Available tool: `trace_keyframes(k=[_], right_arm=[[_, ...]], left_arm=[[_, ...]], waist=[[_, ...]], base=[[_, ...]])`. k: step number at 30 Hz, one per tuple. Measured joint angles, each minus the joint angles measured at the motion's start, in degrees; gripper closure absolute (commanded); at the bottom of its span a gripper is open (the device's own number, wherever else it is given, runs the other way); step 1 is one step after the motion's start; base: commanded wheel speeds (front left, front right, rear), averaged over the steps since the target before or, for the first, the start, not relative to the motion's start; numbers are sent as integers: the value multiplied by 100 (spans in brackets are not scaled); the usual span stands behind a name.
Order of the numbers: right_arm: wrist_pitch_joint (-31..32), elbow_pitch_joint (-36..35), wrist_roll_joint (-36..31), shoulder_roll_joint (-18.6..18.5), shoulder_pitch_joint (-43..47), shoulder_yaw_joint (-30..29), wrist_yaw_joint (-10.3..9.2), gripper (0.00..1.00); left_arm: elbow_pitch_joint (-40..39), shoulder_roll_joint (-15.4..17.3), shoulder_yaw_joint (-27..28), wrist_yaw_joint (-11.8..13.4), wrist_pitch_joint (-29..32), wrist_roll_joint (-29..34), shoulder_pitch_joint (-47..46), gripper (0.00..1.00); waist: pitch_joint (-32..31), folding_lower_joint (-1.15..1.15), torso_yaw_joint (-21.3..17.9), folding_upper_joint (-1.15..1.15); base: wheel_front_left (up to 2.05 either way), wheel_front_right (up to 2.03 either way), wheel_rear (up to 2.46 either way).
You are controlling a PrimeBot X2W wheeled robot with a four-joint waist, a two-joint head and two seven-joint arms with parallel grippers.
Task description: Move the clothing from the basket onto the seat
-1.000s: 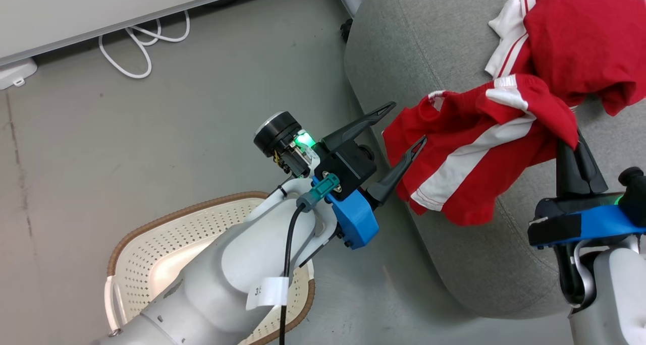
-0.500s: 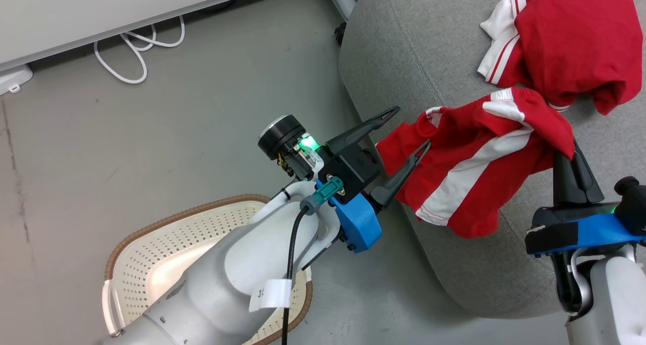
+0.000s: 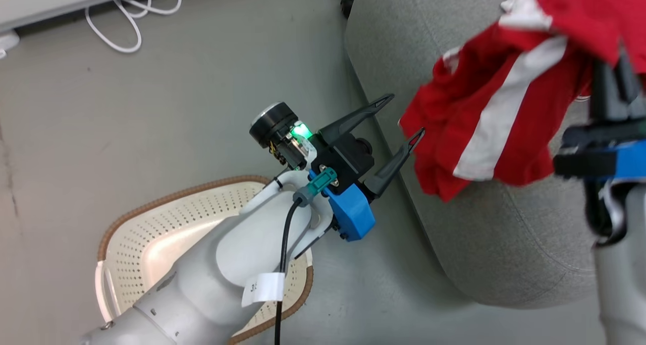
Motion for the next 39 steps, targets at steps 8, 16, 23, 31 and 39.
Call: trace_keyframes(k=[8,16,23,31,39], right_arm=[[0,-148,-113,-557,-1406,-214,0,100],[-1,-29,-108,-1310,-2778,-1060,0,100],[-1,673,-171,-2386,-3533,-1933,0,100],[-2,1360,-427,-2575,-3267,-2505,0,100],[-2,1570,-862,-1714,-2522,-2802,0,100]], left_arm=[[-34,108,-24,0,21,83,-315,0],[-155,258,-54,5,131,175,-583,0],[-385,438,-74,38,258,232,-778,0],[-622,594,-82,85,366,249,-876,0],[-844,735,-112,134,468,266,-910,0]], waist=[[537,0,73,0],[1114,1,114,0],[1645,1,47,0],[1955,1,-38,0],[2143,1,-57,0]], base=[[0,0,0],[0,0,0],[0,0,0],[0,0,0],[0,0,0]])
